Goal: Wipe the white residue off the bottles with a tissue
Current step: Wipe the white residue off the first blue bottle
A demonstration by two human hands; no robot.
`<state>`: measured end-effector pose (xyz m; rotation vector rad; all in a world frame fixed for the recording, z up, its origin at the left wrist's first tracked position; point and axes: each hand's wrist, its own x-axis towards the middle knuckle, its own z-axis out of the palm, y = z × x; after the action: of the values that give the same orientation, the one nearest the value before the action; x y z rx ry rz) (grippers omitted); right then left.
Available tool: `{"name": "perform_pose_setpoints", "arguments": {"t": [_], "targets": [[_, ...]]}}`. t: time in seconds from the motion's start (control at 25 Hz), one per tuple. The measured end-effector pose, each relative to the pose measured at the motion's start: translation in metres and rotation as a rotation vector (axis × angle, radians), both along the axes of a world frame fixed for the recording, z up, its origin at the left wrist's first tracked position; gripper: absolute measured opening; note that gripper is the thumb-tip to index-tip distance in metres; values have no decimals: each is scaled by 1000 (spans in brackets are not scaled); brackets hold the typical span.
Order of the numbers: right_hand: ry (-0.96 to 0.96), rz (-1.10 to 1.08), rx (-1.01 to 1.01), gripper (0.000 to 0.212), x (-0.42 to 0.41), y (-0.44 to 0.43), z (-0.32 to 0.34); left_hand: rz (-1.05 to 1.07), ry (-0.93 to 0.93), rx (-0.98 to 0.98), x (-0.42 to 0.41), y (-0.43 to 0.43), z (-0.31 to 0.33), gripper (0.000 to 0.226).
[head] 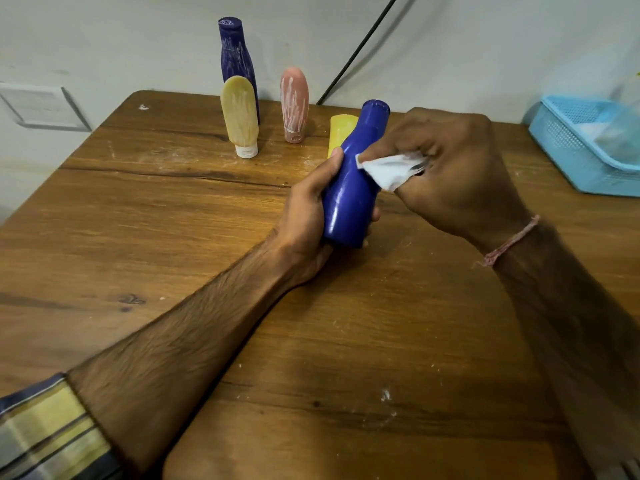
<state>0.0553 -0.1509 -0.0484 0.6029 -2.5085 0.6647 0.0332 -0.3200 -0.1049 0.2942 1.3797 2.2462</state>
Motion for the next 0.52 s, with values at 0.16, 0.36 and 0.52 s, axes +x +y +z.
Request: {"name": "perform_pose_setpoints", "arguments": {"t": [0.16, 0.36, 0.52], "targets": [[11, -40, -5, 16, 0, 3, 2, -4, -16, 22, 0, -1, 0, 55], [-27, 119, 68, 27, 4, -11, -5, 5, -84, 100, -4, -1, -1, 54], [31, -14, 14, 27, 4, -12, -8, 4, -162, 147, -6, -2, -1, 49]]}}
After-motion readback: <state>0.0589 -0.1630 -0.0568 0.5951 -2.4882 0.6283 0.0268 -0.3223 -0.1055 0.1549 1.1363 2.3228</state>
